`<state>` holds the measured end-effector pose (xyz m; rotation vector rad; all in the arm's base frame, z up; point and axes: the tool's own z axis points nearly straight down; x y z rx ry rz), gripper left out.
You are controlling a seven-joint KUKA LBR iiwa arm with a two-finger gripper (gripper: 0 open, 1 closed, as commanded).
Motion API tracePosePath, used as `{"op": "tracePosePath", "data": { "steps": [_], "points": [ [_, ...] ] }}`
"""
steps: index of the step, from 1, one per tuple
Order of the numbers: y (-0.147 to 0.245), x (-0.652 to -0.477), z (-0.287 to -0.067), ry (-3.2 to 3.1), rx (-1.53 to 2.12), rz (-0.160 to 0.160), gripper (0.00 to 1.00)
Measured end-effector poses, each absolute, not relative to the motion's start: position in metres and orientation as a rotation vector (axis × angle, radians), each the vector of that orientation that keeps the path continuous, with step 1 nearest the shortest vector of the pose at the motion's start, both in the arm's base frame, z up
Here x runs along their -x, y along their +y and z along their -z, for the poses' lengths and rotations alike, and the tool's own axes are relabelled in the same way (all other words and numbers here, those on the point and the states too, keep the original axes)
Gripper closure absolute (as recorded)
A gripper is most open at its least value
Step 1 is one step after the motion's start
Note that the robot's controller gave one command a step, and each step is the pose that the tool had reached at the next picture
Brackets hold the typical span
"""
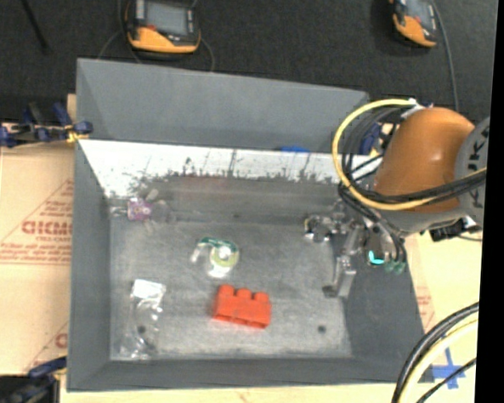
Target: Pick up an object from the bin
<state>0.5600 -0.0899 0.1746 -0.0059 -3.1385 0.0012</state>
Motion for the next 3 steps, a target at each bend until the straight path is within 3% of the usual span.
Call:
{"op": "tracePosePath", "data": {
  "steps": [1, 2, 3],
  "points": [
    [0.016, -0.515, -0.109, -3.117, -0.372, 0.004, 0.00],
    [0.027, -0.533, -0.068, -3.120, -0.362, 0.002, 0.00],
    [0.026, -0.533, -0.070, -3.121, -0.366, -0.001, 1.00]
  ]
}}
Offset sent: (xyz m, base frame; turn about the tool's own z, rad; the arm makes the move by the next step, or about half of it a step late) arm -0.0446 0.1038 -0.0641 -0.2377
